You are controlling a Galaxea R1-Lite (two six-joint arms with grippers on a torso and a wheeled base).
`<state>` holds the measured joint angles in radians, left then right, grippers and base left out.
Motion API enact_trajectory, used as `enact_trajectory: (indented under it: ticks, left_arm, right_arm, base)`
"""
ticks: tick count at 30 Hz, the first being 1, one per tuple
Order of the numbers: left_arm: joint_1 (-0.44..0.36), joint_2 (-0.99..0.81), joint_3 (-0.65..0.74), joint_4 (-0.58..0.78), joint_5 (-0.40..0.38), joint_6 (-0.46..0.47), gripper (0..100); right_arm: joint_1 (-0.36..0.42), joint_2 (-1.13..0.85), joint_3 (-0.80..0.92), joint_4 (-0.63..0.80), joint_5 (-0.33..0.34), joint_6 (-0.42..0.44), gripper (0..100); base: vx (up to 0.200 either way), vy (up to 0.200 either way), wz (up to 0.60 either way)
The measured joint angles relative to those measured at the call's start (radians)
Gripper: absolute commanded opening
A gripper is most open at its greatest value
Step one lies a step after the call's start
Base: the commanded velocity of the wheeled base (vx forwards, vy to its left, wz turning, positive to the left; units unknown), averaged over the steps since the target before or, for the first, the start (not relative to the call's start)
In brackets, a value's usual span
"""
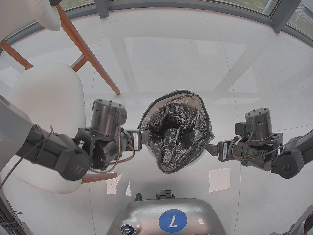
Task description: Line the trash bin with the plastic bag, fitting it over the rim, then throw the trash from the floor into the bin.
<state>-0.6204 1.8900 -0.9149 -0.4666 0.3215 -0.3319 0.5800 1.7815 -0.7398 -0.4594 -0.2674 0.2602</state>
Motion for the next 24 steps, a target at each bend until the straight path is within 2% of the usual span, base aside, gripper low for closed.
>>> enact_trajectory:
  ticks: [4, 11, 15, 18, 21, 24]
  left_arm:
    - [-0.034, -0.007, 0.032, 0.002, -0.001, -0.026, 100]
    - [-0.067, 0.041, 0.005, 0.01, -0.002, -0.06, 100]
    - [-0.085, 0.06, -0.028, 0.081, -0.001, -0.164, 100]
    - [-0.101, 0.068, -0.064, 0.199, -0.001, -0.285, 100]
    - [-0.122, 0.072, -0.109, 0.326, -0.003, -0.416, 100]
    - [-0.14, 0.076, -0.149, 0.394, -0.016, -0.515, 100]
  right_arm:
    - [0.022, 0.036, -0.052, 0.059, -0.006, -0.001, 100]
    - [0.033, 0.096, -0.155, 0.123, -0.065, 0.003, 100]
    - [0.033, 0.116, -0.179, 0.129, -0.071, 0.018, 100]
    - [0.033, 0.126, -0.185, 0.133, -0.073, 0.051, 100]
    - [0.033, 0.131, -0.186, 0.152, -0.074, 0.114, 100]
    - [0.035, 0.132, -0.181, 0.195, -0.075, 0.204, 100]
  base:
    - [0.0, 0.0, 0.0]
    - [0.0, 0.0, 0.0]
    - [0.0, 0.0, 0.0]
    - [0.0, 0.0, 0.0]
    - [0.0, 0.0, 0.0]
    - [0.0, 0.0, 0.0]
